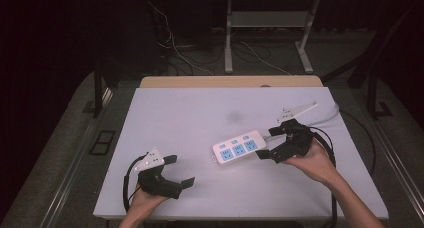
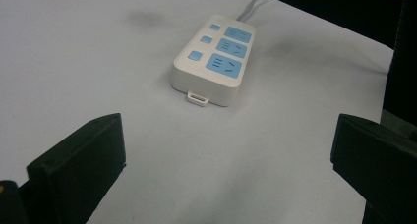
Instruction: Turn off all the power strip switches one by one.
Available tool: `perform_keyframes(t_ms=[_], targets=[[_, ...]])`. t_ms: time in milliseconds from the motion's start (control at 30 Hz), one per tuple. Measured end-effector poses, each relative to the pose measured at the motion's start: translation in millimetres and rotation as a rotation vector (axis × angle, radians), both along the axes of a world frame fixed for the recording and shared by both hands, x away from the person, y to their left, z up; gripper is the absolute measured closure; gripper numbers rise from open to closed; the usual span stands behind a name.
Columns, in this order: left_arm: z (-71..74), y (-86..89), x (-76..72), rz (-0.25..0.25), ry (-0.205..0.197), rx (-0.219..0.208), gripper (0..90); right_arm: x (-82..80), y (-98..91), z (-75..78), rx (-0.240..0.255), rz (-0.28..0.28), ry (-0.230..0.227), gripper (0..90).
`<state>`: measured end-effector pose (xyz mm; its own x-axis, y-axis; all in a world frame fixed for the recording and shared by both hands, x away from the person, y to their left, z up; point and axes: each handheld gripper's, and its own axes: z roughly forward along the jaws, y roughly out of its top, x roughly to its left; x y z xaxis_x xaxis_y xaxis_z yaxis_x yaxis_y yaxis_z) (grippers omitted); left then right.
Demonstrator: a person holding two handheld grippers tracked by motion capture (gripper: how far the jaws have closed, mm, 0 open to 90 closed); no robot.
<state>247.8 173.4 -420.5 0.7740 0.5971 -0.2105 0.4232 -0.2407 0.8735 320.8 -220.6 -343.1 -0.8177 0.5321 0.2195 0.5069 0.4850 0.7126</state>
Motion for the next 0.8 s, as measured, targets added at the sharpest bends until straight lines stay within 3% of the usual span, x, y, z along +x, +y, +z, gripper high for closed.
perform_keyframes(t_ms=[800], targets=[[-0.4, 0.0, 0.8, -0.001, 0.001, 0.003, 0.0, 30.4, 21.1, -2.6, -0.042, -0.001, 0.029, 0.5]])
